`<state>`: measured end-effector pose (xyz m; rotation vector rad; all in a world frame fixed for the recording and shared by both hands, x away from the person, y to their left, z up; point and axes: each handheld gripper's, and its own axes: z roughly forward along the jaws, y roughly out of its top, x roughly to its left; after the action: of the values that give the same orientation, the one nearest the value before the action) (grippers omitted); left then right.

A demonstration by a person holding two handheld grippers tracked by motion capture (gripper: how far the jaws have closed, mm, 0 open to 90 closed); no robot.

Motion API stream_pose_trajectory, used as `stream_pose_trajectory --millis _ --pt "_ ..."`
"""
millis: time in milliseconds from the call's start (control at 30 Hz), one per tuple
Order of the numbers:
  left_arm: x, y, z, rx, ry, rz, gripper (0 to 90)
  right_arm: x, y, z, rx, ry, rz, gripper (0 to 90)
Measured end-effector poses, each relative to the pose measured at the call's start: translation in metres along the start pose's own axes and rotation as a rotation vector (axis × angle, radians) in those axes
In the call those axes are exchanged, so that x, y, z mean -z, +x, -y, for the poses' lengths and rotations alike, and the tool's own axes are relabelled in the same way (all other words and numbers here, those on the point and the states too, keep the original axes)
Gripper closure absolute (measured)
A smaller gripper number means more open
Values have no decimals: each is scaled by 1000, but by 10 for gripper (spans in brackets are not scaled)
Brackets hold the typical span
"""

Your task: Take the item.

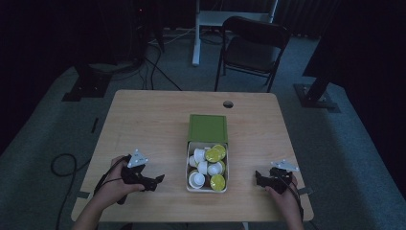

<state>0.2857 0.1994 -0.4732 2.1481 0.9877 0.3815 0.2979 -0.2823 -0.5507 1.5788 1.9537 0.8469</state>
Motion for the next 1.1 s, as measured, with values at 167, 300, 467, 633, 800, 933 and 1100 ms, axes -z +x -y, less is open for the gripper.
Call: stream_pose_trajectory --millis 167,300,467,633,800,933,1100 --pt "1 -7 -11 -26 -19 24 48 0 0 0 0 0 0 122" --pt "2 -15 -22 -46 -42 48 48 0 0 0 0 0 0 123" --pt "0 -24 -34 -70 -57 88 48 0 0 0 0 0 0 123" --pt "-4 -34 -46 -97 -71 119 49 0 0 0 0 0 0 123" --pt "-5 -42 -55 -119 -87 141 49 0 0 0 0 0 0 123" --pt "-8 -47 -62 -130 -105 143 49 0 0 0 0 0 0 123" --pt "-8 -51 -73 -121 -146 149 49 0 0 0 0 0 0 123"
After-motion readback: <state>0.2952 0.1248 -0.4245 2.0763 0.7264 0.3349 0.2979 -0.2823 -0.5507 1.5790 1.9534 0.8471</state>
